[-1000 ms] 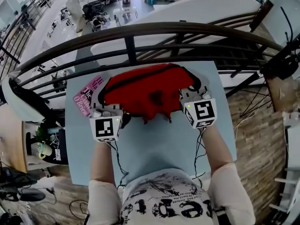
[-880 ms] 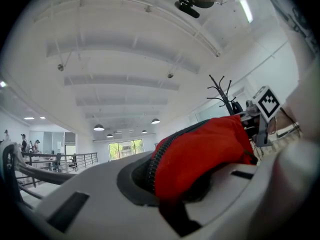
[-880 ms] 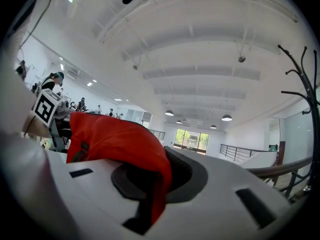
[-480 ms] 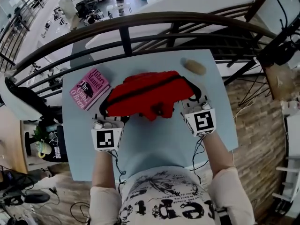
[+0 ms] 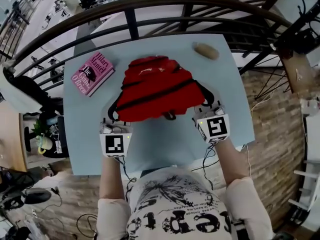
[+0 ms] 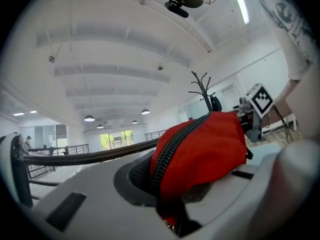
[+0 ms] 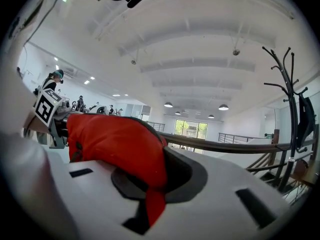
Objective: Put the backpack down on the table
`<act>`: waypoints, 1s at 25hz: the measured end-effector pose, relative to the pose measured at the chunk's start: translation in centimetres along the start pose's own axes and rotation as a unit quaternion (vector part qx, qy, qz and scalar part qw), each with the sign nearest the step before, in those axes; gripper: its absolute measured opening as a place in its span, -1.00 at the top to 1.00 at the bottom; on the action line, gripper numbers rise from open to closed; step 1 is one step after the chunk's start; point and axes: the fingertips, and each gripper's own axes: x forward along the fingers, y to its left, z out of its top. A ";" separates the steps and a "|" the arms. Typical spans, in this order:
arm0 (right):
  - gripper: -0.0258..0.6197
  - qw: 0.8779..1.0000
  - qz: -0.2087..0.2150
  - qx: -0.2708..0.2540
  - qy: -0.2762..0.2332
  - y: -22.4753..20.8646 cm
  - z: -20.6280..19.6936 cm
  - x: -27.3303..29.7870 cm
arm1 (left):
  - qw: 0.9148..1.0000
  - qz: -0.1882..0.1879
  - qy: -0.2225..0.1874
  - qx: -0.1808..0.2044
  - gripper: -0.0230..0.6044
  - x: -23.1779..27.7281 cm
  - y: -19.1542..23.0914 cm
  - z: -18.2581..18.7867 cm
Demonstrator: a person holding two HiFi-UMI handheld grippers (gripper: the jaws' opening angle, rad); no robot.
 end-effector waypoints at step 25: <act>0.85 0.991 0.055 -0.028 0.115 7.9 -15.3 -12.2 | 0.997 -0.006 0.070 -0.026 0.60 -10.8 -11.2 -16.1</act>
